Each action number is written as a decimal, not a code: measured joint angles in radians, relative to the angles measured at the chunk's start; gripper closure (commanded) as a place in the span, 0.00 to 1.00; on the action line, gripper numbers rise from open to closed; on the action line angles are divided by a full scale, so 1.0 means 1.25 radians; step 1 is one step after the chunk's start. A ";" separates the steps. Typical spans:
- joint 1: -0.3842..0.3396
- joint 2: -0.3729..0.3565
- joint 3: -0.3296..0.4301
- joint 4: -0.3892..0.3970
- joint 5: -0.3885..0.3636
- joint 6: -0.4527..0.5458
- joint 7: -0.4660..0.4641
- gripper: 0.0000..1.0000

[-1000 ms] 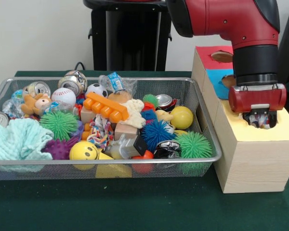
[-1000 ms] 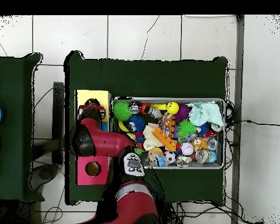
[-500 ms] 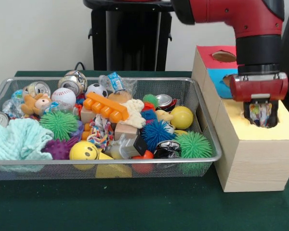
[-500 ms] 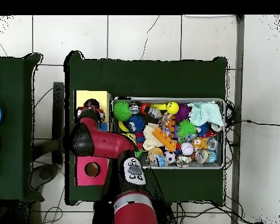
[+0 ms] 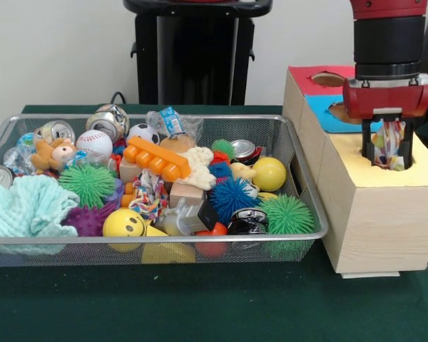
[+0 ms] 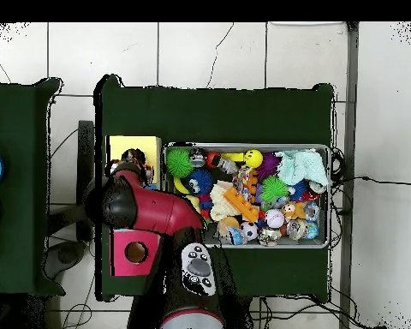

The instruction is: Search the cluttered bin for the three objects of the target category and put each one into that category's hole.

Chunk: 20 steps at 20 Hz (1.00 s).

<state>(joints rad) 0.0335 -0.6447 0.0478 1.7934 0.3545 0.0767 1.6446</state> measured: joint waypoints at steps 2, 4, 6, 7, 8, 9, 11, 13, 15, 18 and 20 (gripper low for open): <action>0.000 -0.003 0.000 0.003 0.000 0.000 0.000 0.00; 0.000 -0.005 0.000 0.005 0.001 0.000 0.000 0.00; 0.000 -0.006 0.000 0.006 0.001 0.000 0.000 0.00; 0.000 -0.006 0.000 0.006 0.001 0.000 0.000 0.00; 0.000 -0.006 0.000 0.006 0.002 0.000 0.000 0.00; 0.000 -0.006 0.000 0.006 0.002 0.000 0.000 0.00; 0.000 -0.007 0.000 0.007 0.002 0.000 0.000 0.00; 0.000 -0.007 0.000 0.007 0.002 0.001 0.000 0.00; 0.001 -0.008 -0.002 0.006 0.002 0.003 0.000 0.00; 0.005 -0.011 -0.007 0.006 0.002 0.009 0.000 0.00; 0.011 -0.014 -0.014 0.006 0.002 0.013 0.000 0.00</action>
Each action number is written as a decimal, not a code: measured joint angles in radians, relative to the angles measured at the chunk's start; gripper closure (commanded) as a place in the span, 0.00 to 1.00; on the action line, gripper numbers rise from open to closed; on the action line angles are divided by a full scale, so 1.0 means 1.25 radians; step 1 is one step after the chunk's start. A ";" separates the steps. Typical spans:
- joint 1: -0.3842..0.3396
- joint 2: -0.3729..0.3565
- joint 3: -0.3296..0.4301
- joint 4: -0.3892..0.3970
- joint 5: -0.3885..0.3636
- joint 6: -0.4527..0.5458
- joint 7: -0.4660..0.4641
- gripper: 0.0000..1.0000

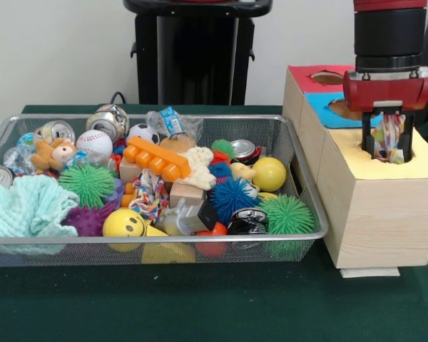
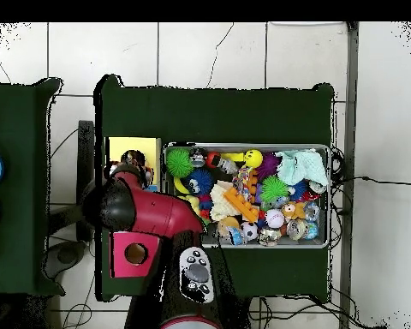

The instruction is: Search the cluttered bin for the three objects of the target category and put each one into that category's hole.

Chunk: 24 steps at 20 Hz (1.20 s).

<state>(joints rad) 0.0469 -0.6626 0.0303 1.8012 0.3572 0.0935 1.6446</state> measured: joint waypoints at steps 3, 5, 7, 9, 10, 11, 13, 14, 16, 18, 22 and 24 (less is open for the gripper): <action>0.007 -0.003 -0.008 -0.001 0.000 0.005 0.000 0.00; 0.013 -0.007 -0.016 -0.001 0.000 0.012 0.000 0.00; 0.018 -0.010 -0.023 -0.003 0.000 0.021 0.000 0.00; 0.025 -0.015 -0.033 -0.006 0.000 0.038 0.000 0.00; 0.026 -0.016 -0.035 -0.008 0.000 0.042 0.000 0.00; 0.029 -0.018 -0.040 -0.011 0.000 0.055 0.000 0.00; 0.030 -0.020 -0.044 -0.014 0.000 0.069 0.000 0.00; 0.030 -0.021 -0.045 -0.016 0.000 0.074 0.000 0.00; 0.031 -0.027 -0.045 -0.016 -0.001 0.103 0.000 1.00; 0.032 -0.030 -0.045 -0.016 -0.001 0.115 0.000 1.00; 0.036 -0.040 -0.045 -0.016 -0.001 0.159 0.000 1.00; 0.039 -0.043 -0.045 -0.016 -0.001 0.179 0.000 1.00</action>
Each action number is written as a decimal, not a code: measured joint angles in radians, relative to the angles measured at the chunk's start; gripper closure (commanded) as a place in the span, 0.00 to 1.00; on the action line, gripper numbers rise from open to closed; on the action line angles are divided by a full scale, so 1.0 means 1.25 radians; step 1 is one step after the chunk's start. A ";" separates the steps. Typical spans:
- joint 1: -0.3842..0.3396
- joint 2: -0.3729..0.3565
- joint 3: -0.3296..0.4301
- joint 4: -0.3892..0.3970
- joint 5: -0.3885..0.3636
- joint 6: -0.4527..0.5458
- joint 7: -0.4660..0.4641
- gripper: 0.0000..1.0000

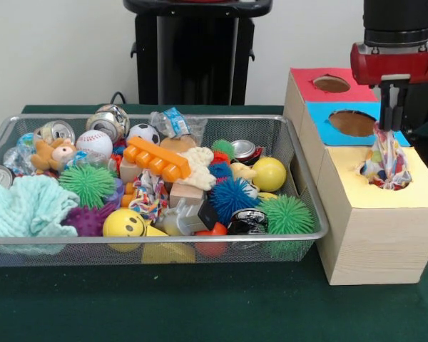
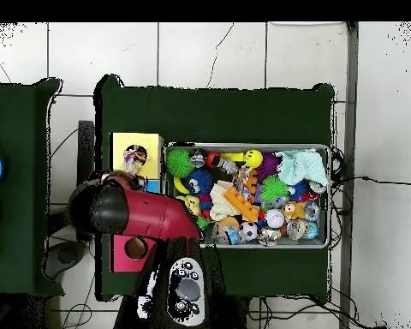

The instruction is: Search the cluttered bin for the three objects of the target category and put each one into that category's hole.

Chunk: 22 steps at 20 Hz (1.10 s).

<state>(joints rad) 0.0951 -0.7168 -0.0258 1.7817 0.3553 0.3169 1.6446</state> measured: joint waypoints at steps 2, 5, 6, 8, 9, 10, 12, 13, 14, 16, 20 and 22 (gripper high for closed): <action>0.001 -0.003 0.000 0.000 0.000 0.007 0.000 1.00; 0.002 -0.007 0.001 0.000 0.000 0.010 0.000 1.00; 0.002 -0.008 0.001 0.000 0.000 0.010 0.000 1.00; 0.002 -0.009 0.001 0.000 0.000 0.010 0.000 1.00; 0.002 -0.009 0.001 0.000 0.000 0.010 0.000 1.00; 0.002 -0.009 0.001 0.000 0.000 0.010 0.000 1.00; 0.002 -0.009 0.001 0.000 0.000 0.010 0.000 1.00; 0.002 -0.009 0.001 0.000 0.000 0.010 0.000 1.00; 0.002 -0.009 0.001 0.000 0.000 0.010 0.000 1.00; 0.002 -0.009 0.002 0.000 0.000 0.010 0.000 1.00; 0.001 -0.010 0.003 0.000 -0.001 0.010 0.000 1.00; 0.001 -0.010 0.003 0.000 -0.001 0.010 0.000 1.00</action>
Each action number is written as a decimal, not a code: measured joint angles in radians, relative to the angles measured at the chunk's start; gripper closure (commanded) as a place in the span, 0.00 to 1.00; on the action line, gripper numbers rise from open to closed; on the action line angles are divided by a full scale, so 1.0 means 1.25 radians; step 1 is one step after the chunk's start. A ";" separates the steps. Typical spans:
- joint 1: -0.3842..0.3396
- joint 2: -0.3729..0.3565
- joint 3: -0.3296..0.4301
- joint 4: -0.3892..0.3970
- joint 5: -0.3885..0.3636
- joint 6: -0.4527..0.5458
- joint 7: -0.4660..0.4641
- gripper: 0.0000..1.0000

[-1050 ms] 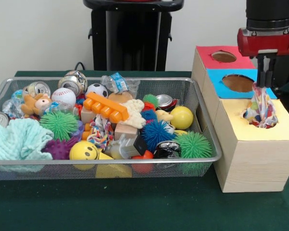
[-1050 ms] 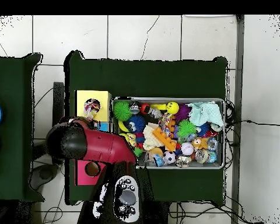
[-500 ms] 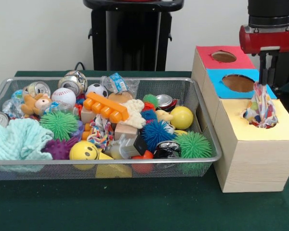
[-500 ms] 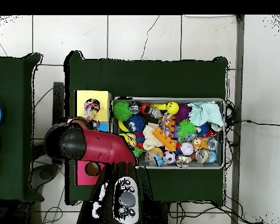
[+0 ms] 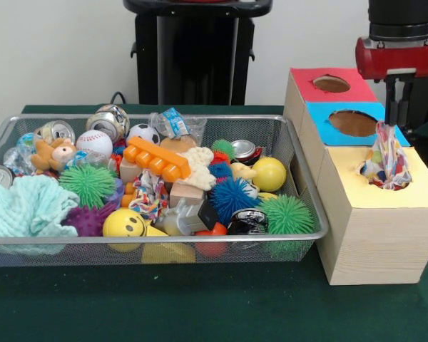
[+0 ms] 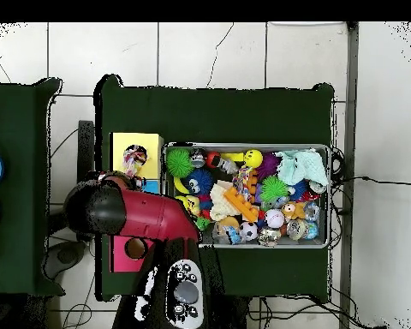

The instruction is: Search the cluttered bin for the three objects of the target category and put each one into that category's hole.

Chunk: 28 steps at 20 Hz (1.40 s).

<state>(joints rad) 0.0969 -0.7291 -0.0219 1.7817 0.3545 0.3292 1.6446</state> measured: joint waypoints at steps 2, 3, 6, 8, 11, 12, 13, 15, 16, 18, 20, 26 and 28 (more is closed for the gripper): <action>0.000 0.000 0.000 0.000 0.000 0.000 0.000 1.00; 0.001 -0.001 0.000 0.000 0.000 0.003 0.000 1.00; 0.007 -0.009 -0.005 0.000 0.000 0.021 0.000 1.00; 0.012 -0.018 -0.009 0.000 0.000 0.043 0.000 1.00; 0.024 -0.037 -0.020 -0.001 0.000 0.090 0.000 1.00; 0.029 -0.042 -0.025 -0.001 0.000 0.103 0.000 1.00; 0.032 -0.046 -0.028 -0.001 0.000 0.111 0.000 1.00; 0.039 -0.058 -0.035 -0.001 0.000 0.123 0.000 1.00; 0.041 -0.061 -0.036 -0.001 0.000 0.124 0.000 1.00; 0.042 -0.071 -0.038 0.000 0.000 0.124 0.000 1.00; 0.042 -0.075 -0.038 0.001 0.000 0.124 0.000 1.00; 0.036 -0.079 -0.037 0.007 0.001 0.113 0.000 1.00; 0.033 -0.075 -0.035 0.013 0.000 0.095 0.000 1.00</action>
<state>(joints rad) 0.1377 -0.8225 -0.0653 1.7977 0.3551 0.4484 1.6446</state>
